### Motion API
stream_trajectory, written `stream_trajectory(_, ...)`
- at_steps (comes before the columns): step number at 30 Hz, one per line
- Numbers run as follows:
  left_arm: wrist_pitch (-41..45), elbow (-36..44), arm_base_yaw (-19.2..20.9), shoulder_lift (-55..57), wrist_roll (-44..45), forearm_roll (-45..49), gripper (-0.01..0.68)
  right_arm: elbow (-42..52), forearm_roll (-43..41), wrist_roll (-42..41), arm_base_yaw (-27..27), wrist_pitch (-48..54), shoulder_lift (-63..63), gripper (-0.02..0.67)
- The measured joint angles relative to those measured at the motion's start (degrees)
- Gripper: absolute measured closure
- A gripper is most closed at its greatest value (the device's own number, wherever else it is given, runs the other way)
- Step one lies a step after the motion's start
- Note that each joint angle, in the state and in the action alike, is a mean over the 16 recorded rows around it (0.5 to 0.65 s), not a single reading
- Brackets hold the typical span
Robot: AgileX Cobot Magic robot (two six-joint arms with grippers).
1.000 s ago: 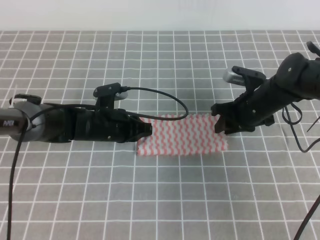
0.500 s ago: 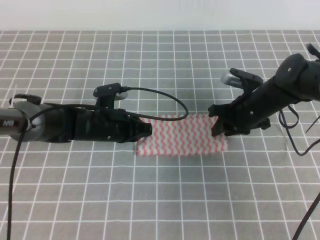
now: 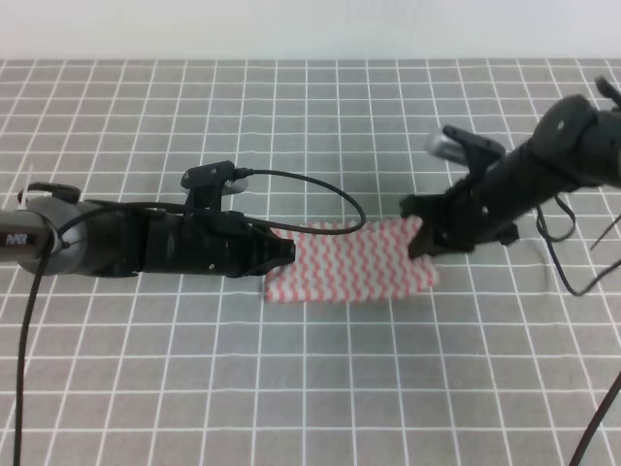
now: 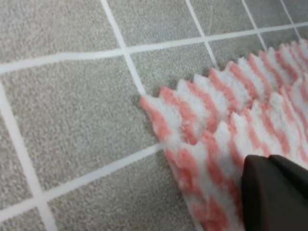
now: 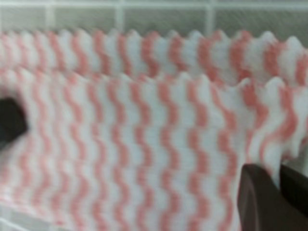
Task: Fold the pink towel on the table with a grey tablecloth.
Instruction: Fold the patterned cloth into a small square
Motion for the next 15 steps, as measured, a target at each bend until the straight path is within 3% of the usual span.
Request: stream_trajectory(15,0.8,-0.1,0.0,0.0,0.0,-0.1,0.676,-4.2,3.5,-0.2,4.0,1.5,0.1,0.661)
